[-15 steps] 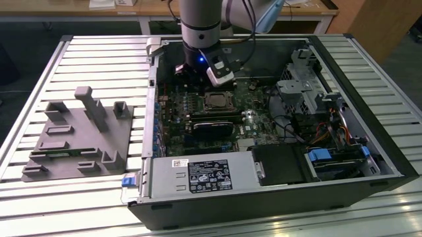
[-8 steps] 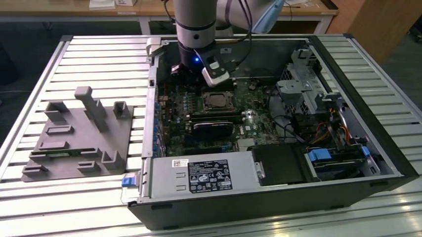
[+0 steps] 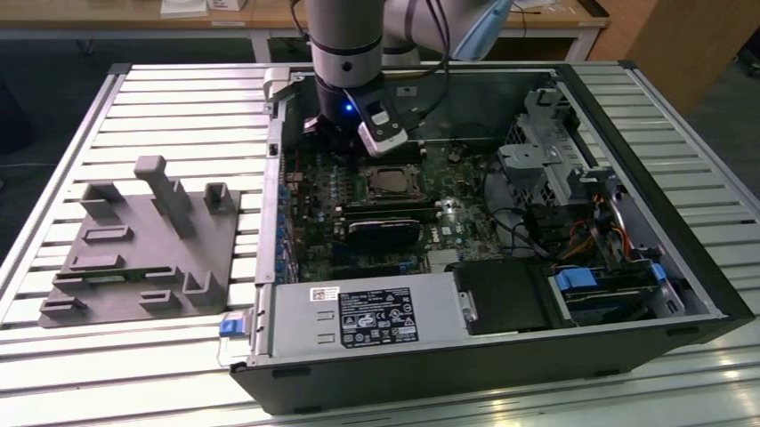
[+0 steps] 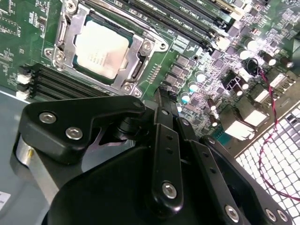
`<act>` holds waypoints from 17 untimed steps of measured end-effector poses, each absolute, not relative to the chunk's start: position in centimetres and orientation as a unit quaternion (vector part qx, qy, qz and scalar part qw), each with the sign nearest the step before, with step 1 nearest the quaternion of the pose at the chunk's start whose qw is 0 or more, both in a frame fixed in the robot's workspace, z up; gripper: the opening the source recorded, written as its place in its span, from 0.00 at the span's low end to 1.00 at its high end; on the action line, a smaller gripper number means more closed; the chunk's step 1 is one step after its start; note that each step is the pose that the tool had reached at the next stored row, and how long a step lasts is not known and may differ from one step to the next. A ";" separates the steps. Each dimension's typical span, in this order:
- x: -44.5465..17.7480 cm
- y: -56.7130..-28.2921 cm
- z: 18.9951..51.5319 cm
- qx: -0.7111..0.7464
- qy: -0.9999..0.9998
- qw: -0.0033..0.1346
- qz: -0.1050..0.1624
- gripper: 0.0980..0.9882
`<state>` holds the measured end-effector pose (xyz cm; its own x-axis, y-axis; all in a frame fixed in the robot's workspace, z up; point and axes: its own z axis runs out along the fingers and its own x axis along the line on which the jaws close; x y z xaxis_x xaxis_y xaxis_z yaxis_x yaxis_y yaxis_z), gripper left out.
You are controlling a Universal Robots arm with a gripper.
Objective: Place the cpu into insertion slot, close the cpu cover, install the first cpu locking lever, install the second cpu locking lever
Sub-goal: 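Install the first cpu locking lever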
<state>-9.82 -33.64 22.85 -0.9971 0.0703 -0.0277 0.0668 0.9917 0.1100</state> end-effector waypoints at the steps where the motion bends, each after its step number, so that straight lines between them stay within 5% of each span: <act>1: -9.9 -33.6 22.8 0.034 0.998 0.016 0.055 0.01; 17: -10.4 -33.7 22.9 0.035 0.995 0.014 0.093 0.01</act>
<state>-10.35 -33.71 22.86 -0.9971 0.0722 -0.0222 0.0668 0.9802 0.1865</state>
